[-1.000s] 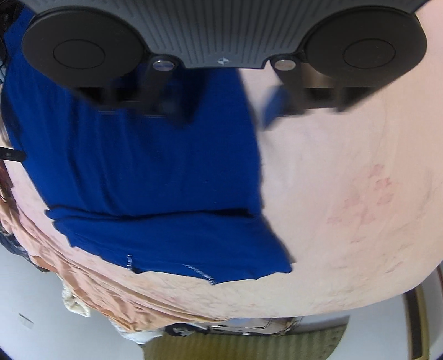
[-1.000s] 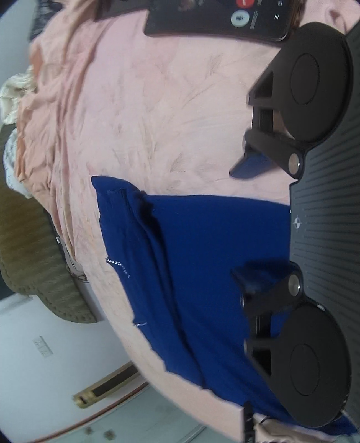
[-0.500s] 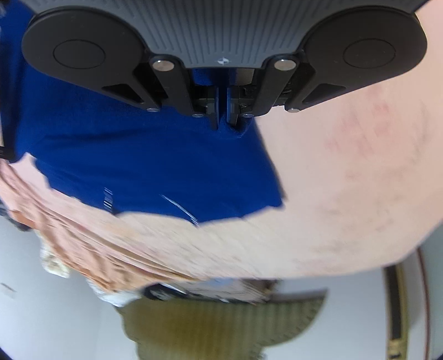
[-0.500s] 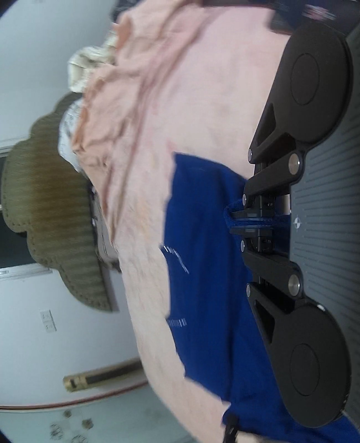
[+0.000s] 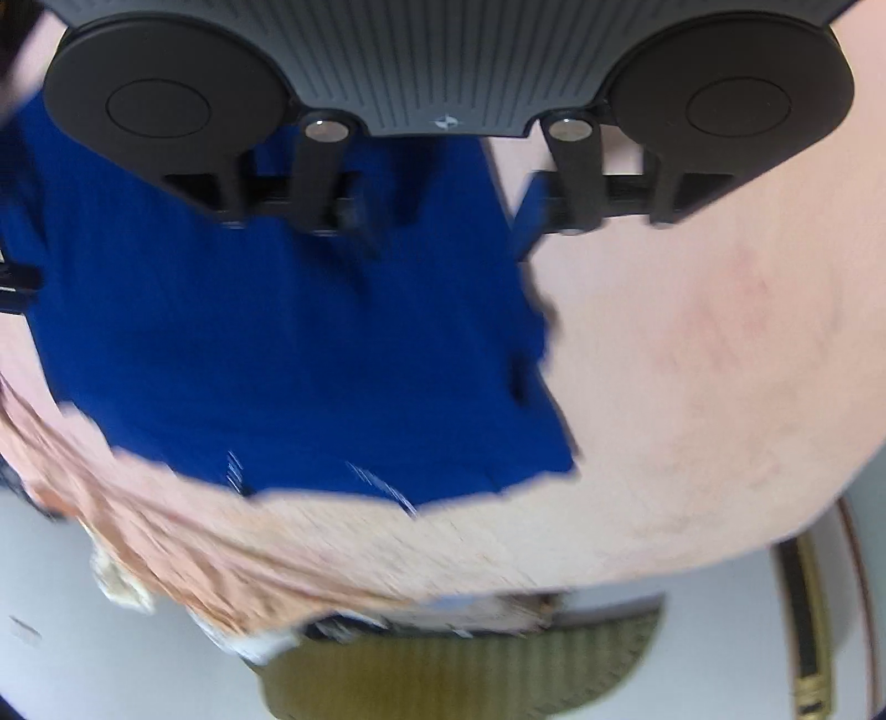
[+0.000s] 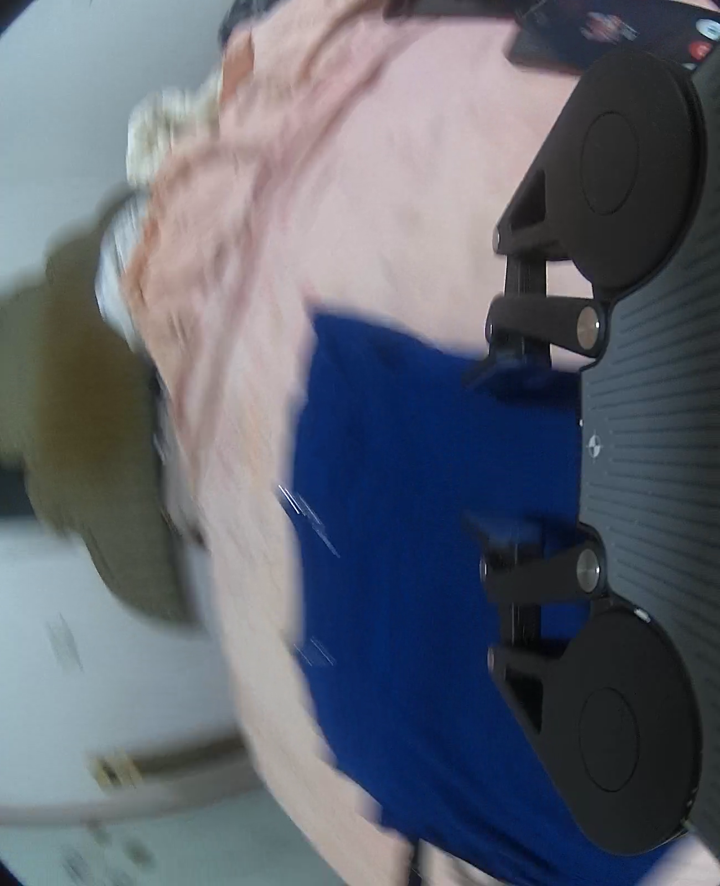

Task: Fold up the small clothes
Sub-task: 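Grasp the sweater hem with both grippers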

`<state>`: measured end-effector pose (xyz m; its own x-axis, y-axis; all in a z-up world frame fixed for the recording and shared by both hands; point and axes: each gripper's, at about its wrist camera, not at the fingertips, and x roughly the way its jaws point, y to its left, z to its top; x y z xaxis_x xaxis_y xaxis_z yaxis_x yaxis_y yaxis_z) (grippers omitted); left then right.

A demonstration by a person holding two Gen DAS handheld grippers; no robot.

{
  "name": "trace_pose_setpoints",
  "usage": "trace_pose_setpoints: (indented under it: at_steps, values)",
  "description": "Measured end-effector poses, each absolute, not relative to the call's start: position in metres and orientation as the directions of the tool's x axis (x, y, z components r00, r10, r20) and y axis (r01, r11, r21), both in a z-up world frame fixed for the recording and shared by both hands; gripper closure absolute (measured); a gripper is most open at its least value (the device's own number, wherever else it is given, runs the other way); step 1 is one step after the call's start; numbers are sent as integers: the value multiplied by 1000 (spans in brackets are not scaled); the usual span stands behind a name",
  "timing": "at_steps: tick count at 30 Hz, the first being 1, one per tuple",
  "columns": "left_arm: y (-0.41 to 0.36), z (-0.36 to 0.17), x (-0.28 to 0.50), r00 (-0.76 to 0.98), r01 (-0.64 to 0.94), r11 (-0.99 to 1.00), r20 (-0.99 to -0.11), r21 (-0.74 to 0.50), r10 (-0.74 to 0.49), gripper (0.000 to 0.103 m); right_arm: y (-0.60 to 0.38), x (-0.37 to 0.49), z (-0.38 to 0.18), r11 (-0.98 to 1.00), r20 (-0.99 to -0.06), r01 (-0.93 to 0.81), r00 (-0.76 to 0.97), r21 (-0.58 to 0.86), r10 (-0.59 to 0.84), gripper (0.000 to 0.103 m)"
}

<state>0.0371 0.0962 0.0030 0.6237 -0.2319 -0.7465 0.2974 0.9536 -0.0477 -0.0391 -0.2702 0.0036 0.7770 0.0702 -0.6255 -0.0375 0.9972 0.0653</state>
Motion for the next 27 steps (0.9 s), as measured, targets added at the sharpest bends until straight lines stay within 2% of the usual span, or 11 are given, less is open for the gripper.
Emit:
trace_pose_setpoints:
  at_steps: [2, 5, 8, 10, 13, 15, 18, 21, 23, 24, 27]
  values:
    - [91, -7, 20, 613, 332, 943, -769, 39, -184, 50, -254, -57, -9, 991, -679, -134, 727, 5, 102, 40]
    - [95, -7, -9, 638, 368, 920, -757, 138, -141, 51, -242, -80, -23, 974, -689, -141, 724, -177, -20, 26]
    - [110, 2, -23, 606, 393, 918, -768, 59, -210, 50, -253, -99, -12, 966, -652, -10, 739, -258, -167, 24]
    - [116, 0, -20, 565, 388, 922, -785, -20, -255, 50, -267, -110, 0, 989, -649, 19, 753, -148, -111, 26]
    - [121, -6, -18, 521, 352, 926, -792, -139, -317, 50, -287, -119, 4, 989, -661, 16, 745, 149, 88, 34]
    - [120, -8, -25, 492, 366, 905, -780, -219, -387, 50, -293, -121, -5, 968, -682, 34, 715, 250, 151, 42]
    - [115, -11, -33, 466, 395, 874, -759, -282, -455, 49, -287, -133, -19, 958, -697, 59, 699, 280, 161, 57]
    - [102, -12, -38, 479, 419, 876, -761, -240, -438, 51, -276, -135, -18, 964, -698, 38, 697, 265, 164, 70]
    - [99, -12, -42, 478, 423, 875, -762, -236, -437, 84, -272, -131, -20, 964, -697, 30, 697, 265, 170, 81]
    - [101, -12, -43, 463, 416, 870, -761, -265, -454, 93, -273, -131, -20, 966, -696, 27, 699, 259, 167, 86]
    - [108, -12, -46, 467, 369, 874, -750, -316, -469, 98, -278, -138, -19, 950, -672, 36, 715, 310, 193, 93]
